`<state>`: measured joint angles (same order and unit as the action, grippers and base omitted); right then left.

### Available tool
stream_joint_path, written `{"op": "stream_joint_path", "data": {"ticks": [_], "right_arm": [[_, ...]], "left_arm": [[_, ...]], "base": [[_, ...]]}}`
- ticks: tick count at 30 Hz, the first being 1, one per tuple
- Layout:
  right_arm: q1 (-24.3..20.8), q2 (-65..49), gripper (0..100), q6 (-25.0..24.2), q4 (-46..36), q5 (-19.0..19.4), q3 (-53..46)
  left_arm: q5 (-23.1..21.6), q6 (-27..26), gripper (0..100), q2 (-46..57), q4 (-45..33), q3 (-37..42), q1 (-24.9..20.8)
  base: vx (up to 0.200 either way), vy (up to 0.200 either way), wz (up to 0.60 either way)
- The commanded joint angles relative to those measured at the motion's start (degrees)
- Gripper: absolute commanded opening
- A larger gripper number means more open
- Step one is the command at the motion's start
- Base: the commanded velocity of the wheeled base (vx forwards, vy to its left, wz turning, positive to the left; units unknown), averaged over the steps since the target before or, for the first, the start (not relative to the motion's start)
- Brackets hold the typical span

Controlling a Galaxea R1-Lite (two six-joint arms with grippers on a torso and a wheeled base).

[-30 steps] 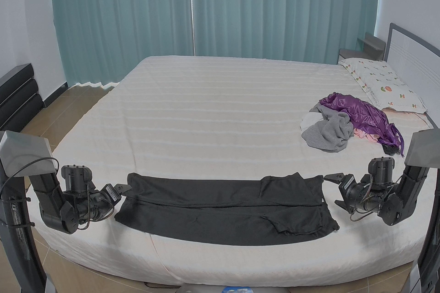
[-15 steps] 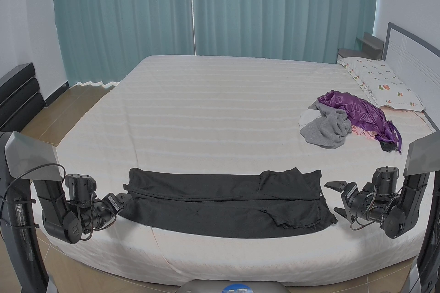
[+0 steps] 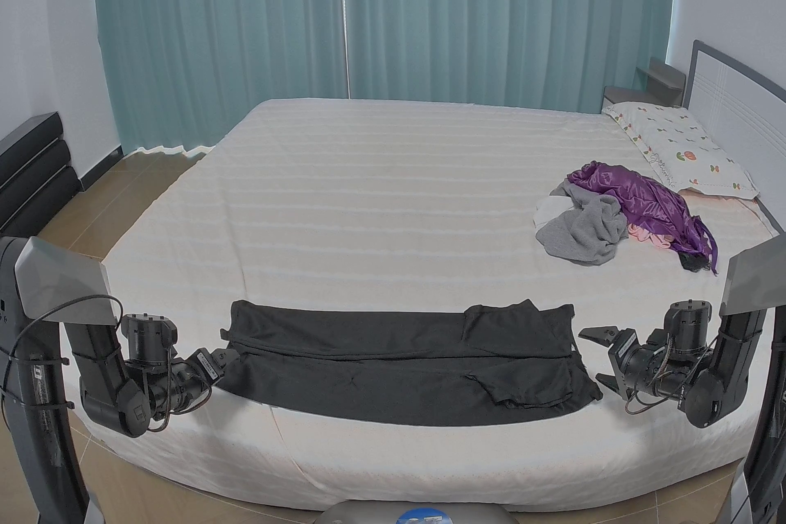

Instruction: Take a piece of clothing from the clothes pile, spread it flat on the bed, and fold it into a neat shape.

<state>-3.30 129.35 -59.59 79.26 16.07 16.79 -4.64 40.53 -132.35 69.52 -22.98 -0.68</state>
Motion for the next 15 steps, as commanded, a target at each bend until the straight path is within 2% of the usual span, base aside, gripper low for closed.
{"op": "stream_joint_path", "data": {"ticks": [1,4,10,15], "right_arm": [[-0.04,0.20,100,0.00,0.01,0.02,0.00],[-0.04,0.37,100,0.09,0.10,0.02,0.00],[-0.04,0.46,100,0.17,0.10,0.02,0.09],[-0.04,0.46,100,0.26,0.10,0.02,0.09]], "left_arm": [[-0.01,-0.02,100,-0.54,0.00,-0.40,-0.64],[0.16,-0.19,100,-0.71,0.00,-0.75,-0.90],[5.44,-2.92,100,-3.53,0.00,-2.86,-2.66],[6.05,-3.27,100,-3.97,0.00,-3.04,-3.01]], "base": [[0.000,0.000,0.00],[0.000,0.000,0.00],[0.000,0.000,0.00],[0.000,0.000,0.00]]}}
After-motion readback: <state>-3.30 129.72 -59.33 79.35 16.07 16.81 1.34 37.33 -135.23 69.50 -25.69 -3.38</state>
